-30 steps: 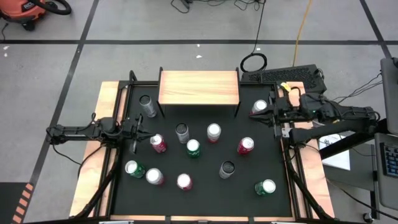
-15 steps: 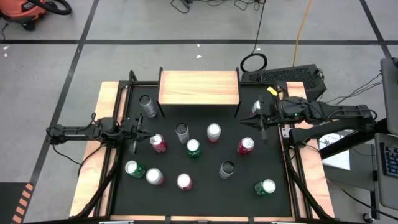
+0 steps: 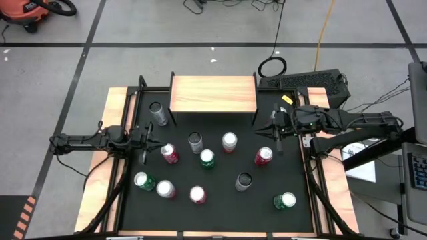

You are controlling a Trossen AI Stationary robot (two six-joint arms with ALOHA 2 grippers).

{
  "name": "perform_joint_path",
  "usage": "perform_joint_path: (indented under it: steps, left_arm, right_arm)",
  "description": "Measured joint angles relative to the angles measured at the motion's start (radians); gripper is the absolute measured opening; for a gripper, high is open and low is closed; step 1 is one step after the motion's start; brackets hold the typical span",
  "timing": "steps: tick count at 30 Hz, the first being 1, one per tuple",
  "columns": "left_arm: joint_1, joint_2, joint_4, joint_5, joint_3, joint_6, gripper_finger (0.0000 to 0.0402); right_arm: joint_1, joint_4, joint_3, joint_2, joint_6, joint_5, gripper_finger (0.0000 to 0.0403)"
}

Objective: Place canned beverage on shelf
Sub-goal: Put the top right red soda can on the shelf

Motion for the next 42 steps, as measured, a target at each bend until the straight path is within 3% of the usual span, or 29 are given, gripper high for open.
perform_joint_path:
  steps: [4,8,14,22,31,37,42]
  left_arm:
    - [0.0,0.0,0.027,-0.001,0.0,-0.013,0.0001]
    - [0.0,0.0,0.139,-0.032,0.009,-0.228,0.0001]
    - [0.001,0.046,0.039,-0.04,0.215,-0.228,0.0001]
    - [0.001,0.262,-0.159,-0.053,0.585,-0.063,0.0001]
    - [0.001,0.564,-0.383,-0.054,0.974,0.016,0.0001]
    - [0.001,0.707,-0.491,-0.036,1.122,0.027,0.0001]
    - [0.001,0.785,-0.533,-0.009,1.136,0.042,0.0001]
  right_arm:
    - [0.0,0.001,0.0,0.0,0.001,0.0,0.0]
    - [0.0,0.014,0.0,0.0,0.001,0.0,0.0]
    - [0.0,0.031,0.0,0.0,0.001,0.0,0.0]
    - [0.0,0.039,0.0,0.0,0.012,0.0,0.0]
    - [0.0,0.022,0.0,0.0,0.043,0.0,0.0]
    - [0.0,-0.028,0.0,0.0,0.053,0.0,0.0]
    - [0.0,-0.06,0.0,0.0,0.072,0.0,0.0]
